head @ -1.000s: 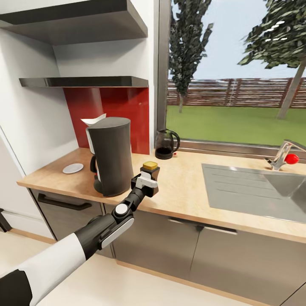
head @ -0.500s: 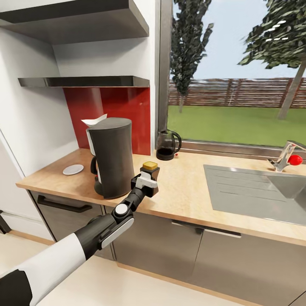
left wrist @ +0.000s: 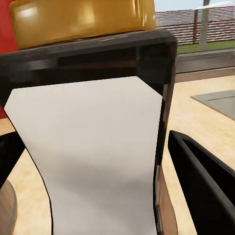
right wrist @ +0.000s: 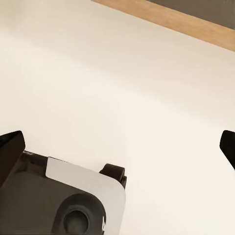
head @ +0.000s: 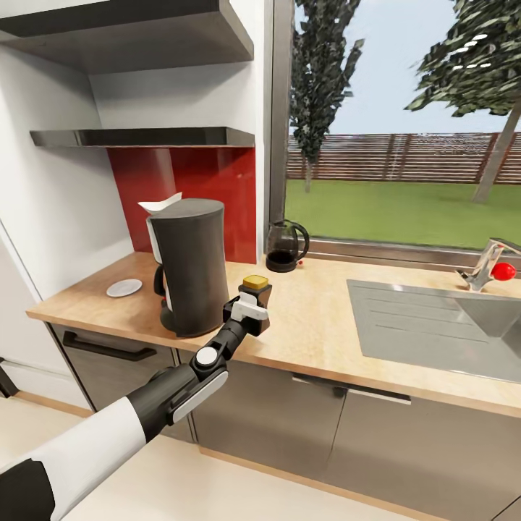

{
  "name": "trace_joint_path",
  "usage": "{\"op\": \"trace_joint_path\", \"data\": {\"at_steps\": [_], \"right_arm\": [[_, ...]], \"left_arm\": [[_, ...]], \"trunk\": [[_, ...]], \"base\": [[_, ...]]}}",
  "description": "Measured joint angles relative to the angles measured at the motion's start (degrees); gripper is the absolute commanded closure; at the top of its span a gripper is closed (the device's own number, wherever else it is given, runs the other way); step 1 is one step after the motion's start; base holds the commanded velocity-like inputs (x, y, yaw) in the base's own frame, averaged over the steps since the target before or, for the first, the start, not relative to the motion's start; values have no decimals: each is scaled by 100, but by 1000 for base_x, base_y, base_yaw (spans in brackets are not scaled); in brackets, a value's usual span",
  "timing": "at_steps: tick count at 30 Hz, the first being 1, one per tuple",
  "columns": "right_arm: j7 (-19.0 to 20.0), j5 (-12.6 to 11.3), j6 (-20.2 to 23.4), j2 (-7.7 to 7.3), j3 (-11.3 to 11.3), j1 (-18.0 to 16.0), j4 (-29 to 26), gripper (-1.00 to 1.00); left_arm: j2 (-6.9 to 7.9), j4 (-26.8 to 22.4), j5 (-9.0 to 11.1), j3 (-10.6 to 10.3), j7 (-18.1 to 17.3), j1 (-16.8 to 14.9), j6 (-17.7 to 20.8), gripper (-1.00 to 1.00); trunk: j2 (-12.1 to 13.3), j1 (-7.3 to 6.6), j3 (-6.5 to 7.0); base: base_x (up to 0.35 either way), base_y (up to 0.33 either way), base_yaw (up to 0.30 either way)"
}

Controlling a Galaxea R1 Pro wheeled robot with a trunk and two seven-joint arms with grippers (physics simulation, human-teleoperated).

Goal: Set up a coffee station on the kitchen countertop: keep the coffee maker on the countertop, move the bottle of coffee from the kitchen shelf to the counter next to the coffee maker, place a paper coffee filter on top of the coffee maker, put the saucer next to the coffee maker with the coffee cup on the saucer, and place the electric kettle next to the coffee maker.

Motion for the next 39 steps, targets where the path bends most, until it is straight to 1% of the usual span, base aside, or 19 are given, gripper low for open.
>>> {"op": "trace_joint_path", "data": {"at_steps": [5,23,29,39], "right_arm": [[0,0,0,-2,0,0,-1,-100],[0,0,0,-2,0,0,2,-100],[0,0,0,-5,0,0,3,-100],[0,0,0,-5,0,0,3,-100]], "left_arm": [[0,1,4,0,-1,1,0,100],[0,0,1,0,5,4,0,100],[0,0,0,-1,3,0,1,100],[0,2,0,0,2,0,0,100]], "trunk": [[-199,109,-89],[-241,132,-108],[-241,131,-108],[-241,131,-108]], "base": [[0,0,0],[1,1,0],[84,91,0],[30,10,0]]}}
